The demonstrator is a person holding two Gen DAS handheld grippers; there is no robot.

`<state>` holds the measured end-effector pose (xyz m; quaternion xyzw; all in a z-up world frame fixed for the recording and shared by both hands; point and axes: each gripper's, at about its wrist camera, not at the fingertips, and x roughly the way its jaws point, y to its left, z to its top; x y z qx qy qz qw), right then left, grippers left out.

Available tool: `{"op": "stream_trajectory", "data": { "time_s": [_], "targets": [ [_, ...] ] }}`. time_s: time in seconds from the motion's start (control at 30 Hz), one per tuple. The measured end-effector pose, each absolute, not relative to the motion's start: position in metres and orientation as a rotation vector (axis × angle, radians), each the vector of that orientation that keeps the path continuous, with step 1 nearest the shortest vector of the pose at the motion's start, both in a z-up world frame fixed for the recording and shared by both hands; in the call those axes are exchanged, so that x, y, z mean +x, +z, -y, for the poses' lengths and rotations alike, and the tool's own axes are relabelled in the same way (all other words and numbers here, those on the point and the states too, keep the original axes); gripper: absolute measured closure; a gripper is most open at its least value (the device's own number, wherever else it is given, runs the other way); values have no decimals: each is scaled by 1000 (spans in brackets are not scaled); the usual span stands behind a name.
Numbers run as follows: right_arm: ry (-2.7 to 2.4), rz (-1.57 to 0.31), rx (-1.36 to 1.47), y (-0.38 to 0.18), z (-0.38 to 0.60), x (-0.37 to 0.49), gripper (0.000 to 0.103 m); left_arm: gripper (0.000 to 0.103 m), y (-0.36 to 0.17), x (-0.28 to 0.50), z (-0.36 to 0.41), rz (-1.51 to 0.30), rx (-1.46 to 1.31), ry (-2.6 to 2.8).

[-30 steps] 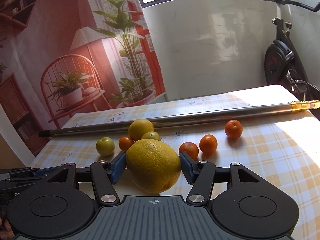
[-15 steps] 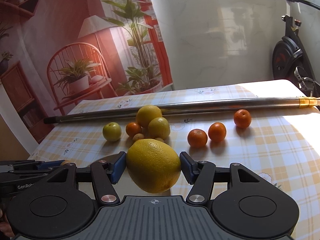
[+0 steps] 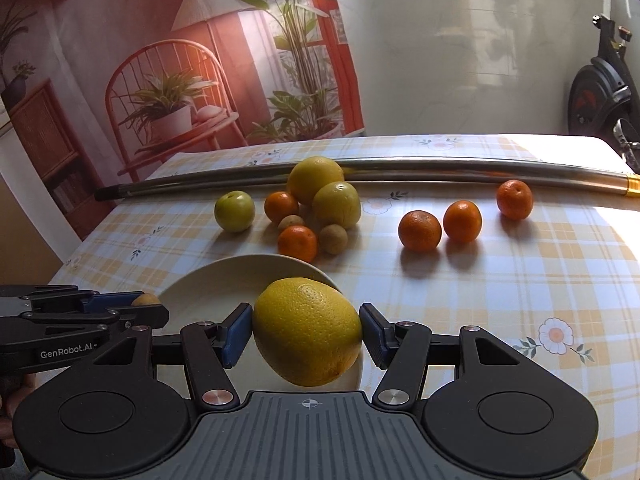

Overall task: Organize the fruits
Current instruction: 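Carry the kiwi and grapefruit over the white plate with both tools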

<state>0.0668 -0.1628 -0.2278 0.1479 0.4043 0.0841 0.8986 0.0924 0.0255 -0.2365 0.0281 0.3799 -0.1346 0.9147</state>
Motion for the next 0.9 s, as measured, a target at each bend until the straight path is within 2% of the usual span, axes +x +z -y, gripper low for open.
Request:
{"op": "stream_trajectory", "data": {
  "time_s": [0.9],
  "targets": [
    [207,-915,252,-239,150,69,48,73,-247,94,-16,-815,118,-278]
  ]
}}
